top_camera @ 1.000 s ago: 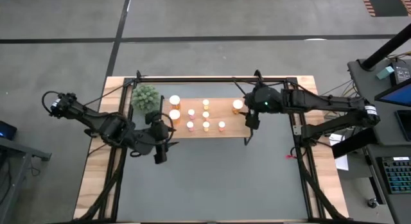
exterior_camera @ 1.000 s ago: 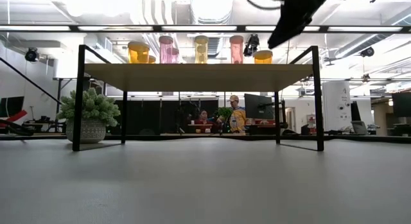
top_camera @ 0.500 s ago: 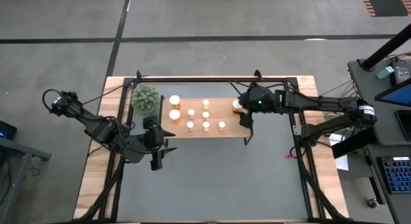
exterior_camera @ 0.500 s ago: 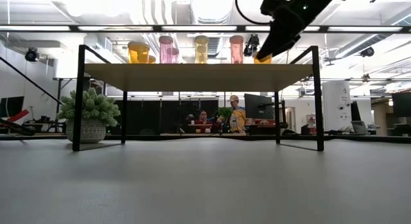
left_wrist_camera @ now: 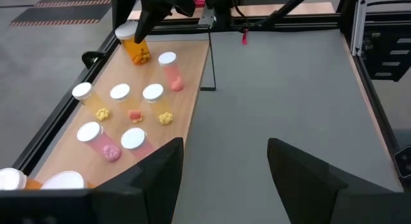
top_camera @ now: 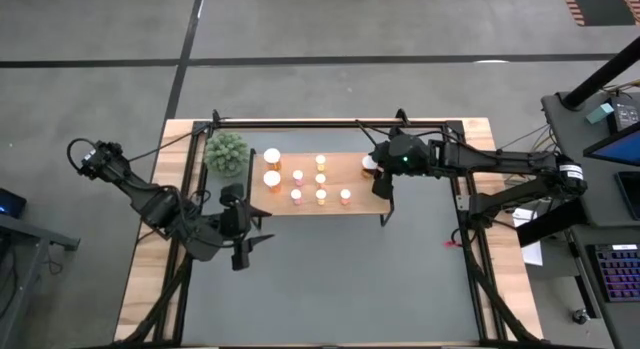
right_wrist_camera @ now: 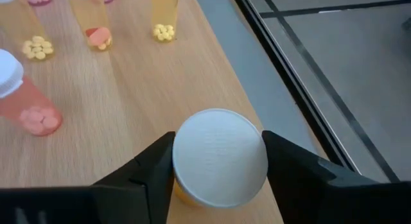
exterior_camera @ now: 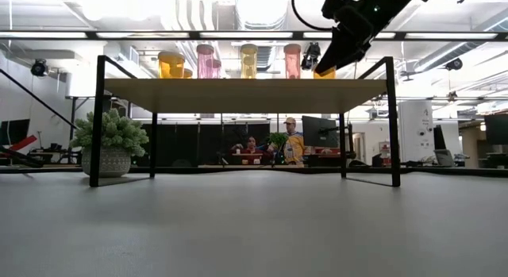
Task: Pick and place medicine bottles onto shelf by color
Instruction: Move the orange pill bottle to align with the other orange pill bottles on the shelf
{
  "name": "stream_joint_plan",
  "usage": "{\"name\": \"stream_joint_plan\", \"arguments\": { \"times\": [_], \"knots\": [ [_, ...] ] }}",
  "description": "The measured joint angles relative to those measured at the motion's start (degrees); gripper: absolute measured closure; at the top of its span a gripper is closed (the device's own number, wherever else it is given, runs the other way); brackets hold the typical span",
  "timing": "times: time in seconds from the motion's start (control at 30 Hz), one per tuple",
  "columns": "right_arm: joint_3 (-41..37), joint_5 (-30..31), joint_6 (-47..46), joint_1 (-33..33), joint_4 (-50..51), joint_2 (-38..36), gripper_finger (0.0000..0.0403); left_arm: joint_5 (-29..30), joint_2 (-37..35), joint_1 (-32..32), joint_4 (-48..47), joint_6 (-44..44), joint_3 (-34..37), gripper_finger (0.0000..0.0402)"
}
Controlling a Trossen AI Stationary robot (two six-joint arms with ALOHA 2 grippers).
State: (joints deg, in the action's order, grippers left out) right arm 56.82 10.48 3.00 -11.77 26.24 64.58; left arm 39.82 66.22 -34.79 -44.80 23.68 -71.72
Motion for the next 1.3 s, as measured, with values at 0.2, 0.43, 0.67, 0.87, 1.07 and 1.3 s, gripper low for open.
{"name": "stream_joint_plan", "arguments": {
  "times": [0.2,0.43,0.67,0.87,1.07,1.3],
  "knots": [
    [0.0,0.0,-0.1,0.0,0.0,0.0,0.0199,0.2,0.0,-0.7,0.4,0.0,0.0,0.0192],
    [5.6,0.0,-2.5,0.5,5.1,-0.4,0.0197,3.4,-0.3,-3.1,0.4,0.1,1.3,0.0192],
    [16.6,0.0,-5.6,6.0,12.8,0.2,0.0197,5.1,-0.9,-5.0,0.4,1.1,2.7,0.0192],
    [25.1,0.1,-7.3,13.8,14.1,3.0,0.0197,8.7,-3.1,-7.2,0.6,1.5,5.4,0.0192],
    [33.7,0.1,-6.8,20.2,14.1,9.5,0.0197,10.3,-3.9,-7.3,0.8,-0.1,5.7,0.0192],
    [44.0,0.1,-4.8,24.4,14.0,19.1,0.0197,10.5,-4.6,-7.8,0.8,-0.2,5.7,0.0192]
  ]
}}
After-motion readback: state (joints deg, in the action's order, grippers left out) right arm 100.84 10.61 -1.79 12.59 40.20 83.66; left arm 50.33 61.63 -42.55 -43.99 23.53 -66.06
